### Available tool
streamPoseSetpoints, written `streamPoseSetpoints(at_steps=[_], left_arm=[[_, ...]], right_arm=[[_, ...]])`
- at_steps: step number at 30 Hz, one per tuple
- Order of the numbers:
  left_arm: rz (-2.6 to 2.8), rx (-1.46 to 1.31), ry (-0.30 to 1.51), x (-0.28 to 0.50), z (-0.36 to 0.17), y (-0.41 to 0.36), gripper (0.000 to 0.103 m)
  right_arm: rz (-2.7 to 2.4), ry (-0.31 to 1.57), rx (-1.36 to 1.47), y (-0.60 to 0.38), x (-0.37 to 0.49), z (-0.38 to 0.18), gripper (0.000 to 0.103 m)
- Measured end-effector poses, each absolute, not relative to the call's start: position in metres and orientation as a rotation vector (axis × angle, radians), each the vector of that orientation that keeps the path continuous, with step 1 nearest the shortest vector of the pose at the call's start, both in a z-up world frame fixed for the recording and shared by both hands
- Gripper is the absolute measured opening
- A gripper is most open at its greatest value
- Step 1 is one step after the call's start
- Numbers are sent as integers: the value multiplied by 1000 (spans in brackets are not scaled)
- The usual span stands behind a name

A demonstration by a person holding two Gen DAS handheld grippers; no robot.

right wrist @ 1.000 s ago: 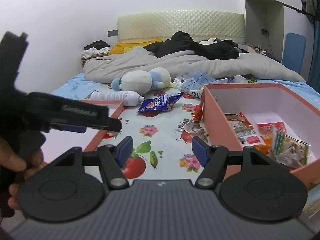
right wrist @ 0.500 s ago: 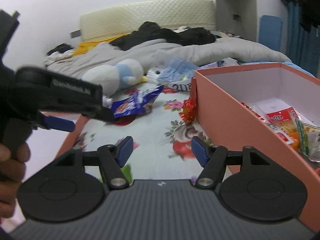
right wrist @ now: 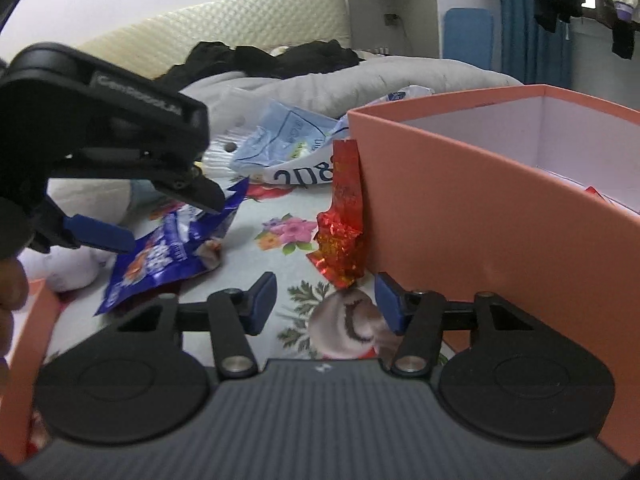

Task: Organize snacks
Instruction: 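Grasp the blue snack bag with the left tool while the right tool grasps the red candy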

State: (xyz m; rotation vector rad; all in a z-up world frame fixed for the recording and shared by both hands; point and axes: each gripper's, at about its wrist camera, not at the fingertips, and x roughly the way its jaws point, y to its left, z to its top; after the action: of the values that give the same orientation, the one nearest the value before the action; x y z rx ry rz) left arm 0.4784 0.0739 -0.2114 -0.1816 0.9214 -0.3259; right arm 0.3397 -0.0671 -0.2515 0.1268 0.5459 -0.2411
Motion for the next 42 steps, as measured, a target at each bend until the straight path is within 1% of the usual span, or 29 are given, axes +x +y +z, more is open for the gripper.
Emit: streamPoseSetpoints(at_steps=[5, 12, 13, 14, 16, 21, 26, 37, 42], left_arm=[[-313, -139, 938, 500, -224, 72, 82], [-286, -164, 968, 508, -233, 87, 82], [-281, -168, 971, 509, -233, 89, 82], [-275, -173, 977, 509, -234, 91, 82], [-272, -192, 989, 510, -237, 96, 82], [-272, -169, 998, 512, -237, 93, 83], [-278, -141, 1009, 514, -237, 87, 83], [-275, -62, 1021, 516, -245, 75, 83], [-267, -66, 1018, 516, -248, 75, 80]], right_arm=[[-293, 546, 105, -61, 359, -257, 52], [-195, 564, 103, -59, 368, -258, 53], [-167, 567, 114, -59, 367, -258, 52], [-141, 570, 130, -61, 366, -257, 49], [-127, 579, 148, -63, 363, -255, 48], [-184, 576, 141, -64, 359, -253, 48], [-234, 575, 192, -73, 363, -252, 48], [-242, 592, 199, -70, 379, -259, 47], [-244, 607, 194, -69, 387, -263, 46]])
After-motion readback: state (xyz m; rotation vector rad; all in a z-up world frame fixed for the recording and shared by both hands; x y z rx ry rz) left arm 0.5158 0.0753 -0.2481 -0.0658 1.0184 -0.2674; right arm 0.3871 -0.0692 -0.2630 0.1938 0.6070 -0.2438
